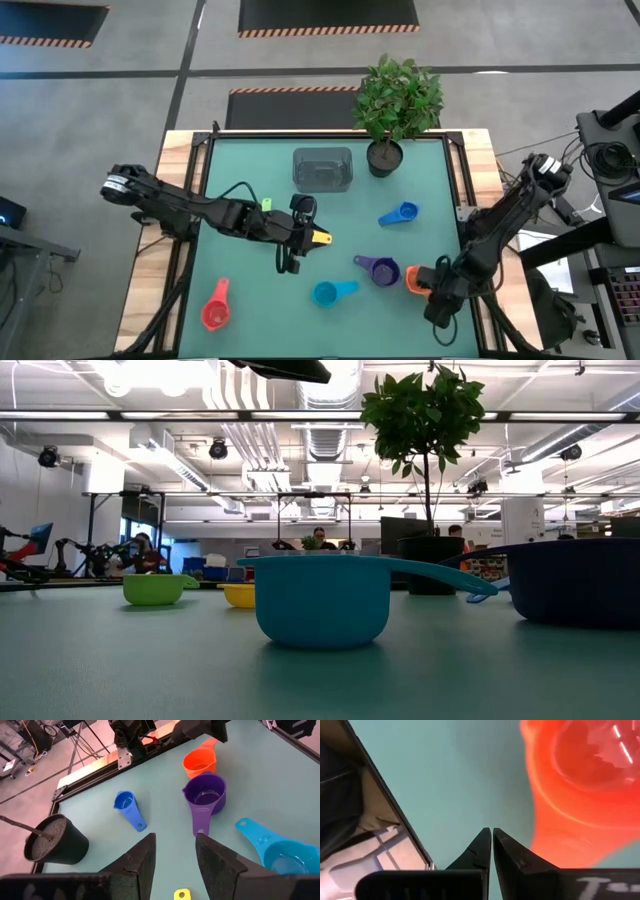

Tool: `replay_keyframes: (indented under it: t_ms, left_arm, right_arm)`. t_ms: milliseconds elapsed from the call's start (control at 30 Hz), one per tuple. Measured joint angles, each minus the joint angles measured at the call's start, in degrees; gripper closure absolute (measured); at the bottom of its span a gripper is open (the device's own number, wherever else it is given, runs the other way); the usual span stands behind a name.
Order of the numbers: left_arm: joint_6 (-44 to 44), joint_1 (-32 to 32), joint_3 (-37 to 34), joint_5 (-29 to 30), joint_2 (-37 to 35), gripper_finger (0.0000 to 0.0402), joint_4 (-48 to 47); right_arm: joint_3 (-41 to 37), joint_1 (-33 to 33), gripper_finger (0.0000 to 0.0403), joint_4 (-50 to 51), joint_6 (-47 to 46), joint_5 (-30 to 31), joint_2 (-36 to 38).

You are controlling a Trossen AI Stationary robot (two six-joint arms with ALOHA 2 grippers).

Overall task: Nest measuring cups in basket
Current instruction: Stack the orange measuring cup into the purple measuring cup

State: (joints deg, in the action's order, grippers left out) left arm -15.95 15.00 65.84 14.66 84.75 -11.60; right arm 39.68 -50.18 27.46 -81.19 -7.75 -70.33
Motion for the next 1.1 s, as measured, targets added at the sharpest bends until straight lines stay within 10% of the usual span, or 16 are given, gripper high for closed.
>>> replay_keyframes:
  t_ms: [267, 433, 633, 1100]
  left_arm:
    - [-0.04, 0.00, 0.00, 0.00, 0.00, 0.0280, 0.02]
    - [-0.04, 0.00, 0.00, 0.00, 0.00, 0.0280, 0.12]
    - [-0.02, 0.00, 0.02, 0.00, 0.00, 0.0280, 0.57]
    - [-0.65, 0.00, 0.11, -0.17, 0.39, 0.0280, 6.98]
  right_arm:
    - [0.13, -0.20, 0.0394, 2.30, 0.42, -0.17, -3.74]
    - [0.17, -0.19, 0.0394, 20.57, 0.21, 1.07, -1.12]
    - [0.15, -0.03, 0.0394, 34.12, 2.69, 15.35, 5.53]
    - [5.20, -0.08, 0.0394, 29.64, 20.19, 44.84, 15.95]
